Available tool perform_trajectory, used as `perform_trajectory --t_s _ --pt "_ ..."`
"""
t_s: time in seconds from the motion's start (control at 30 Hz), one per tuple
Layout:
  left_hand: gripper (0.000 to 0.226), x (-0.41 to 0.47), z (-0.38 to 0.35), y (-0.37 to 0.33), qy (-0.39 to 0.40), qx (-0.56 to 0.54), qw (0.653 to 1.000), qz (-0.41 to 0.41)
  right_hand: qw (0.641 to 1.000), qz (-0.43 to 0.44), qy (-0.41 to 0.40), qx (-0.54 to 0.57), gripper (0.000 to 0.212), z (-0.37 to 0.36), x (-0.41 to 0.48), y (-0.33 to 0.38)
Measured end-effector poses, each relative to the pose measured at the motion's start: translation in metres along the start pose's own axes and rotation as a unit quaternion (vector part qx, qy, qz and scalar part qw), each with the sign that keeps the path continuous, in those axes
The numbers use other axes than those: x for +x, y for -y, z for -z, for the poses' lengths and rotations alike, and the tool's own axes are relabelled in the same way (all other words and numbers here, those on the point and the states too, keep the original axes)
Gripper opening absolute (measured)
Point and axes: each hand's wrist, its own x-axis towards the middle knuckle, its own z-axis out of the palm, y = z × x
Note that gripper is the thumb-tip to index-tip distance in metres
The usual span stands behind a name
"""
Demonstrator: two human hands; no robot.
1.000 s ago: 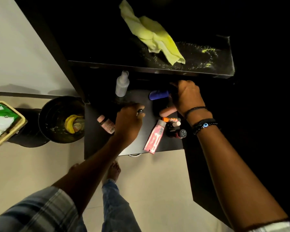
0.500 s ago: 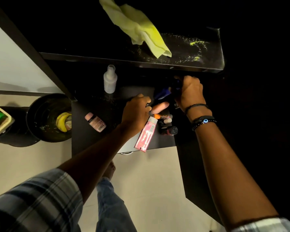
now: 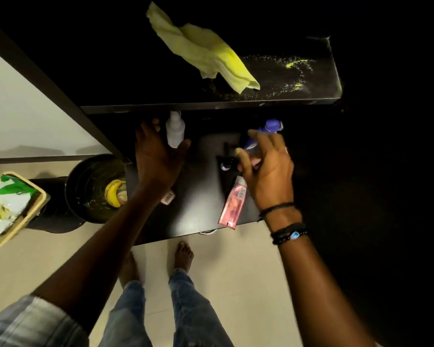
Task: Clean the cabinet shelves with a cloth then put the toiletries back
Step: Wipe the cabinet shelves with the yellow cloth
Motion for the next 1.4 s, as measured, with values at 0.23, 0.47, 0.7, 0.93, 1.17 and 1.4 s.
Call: perform_trajectory --t_s 0.23,0.47,0.7,0.93,1.17,1.4 --pt "0.044 0.026 -0.003 0.008 0.049 0.008 0.997 -0.054 0.968 -0.041 0.242 0.058 0.052 -0.097 -0.077 0.032" --pt "0.049 0.029 -0.015 0.005 0.075 0.038 0.989 -0.123 0.965 -0.027 0.257 0.035 0.057 -0.145 -0.086 0.051" --pt "0.043 0.023 -0.046 -0.026 0.125 0.032 0.981 -0.145 0.977 -0.088 0.193 0.024 0.035 -0.125 -0.079 0.020" --pt "0.036 0.021 -0.070 -0.055 0.129 0.072 0.976 -0.162 0.978 -0.153 0.132 -0.061 0.046 -0.089 -0.077 -0.017" --pt "0.046 0.020 -0.066 -0.055 0.151 0.057 0.974 -0.157 0.977 -0.181 0.106 -0.039 0.037 -0.087 -0.066 -0.022" --pt "0.055 -0.009 -0.011 -0.041 0.121 -0.045 0.986 -0.109 0.981 -0.188 -0.002 0.053 0.017 -0.050 -0.060 0.010"
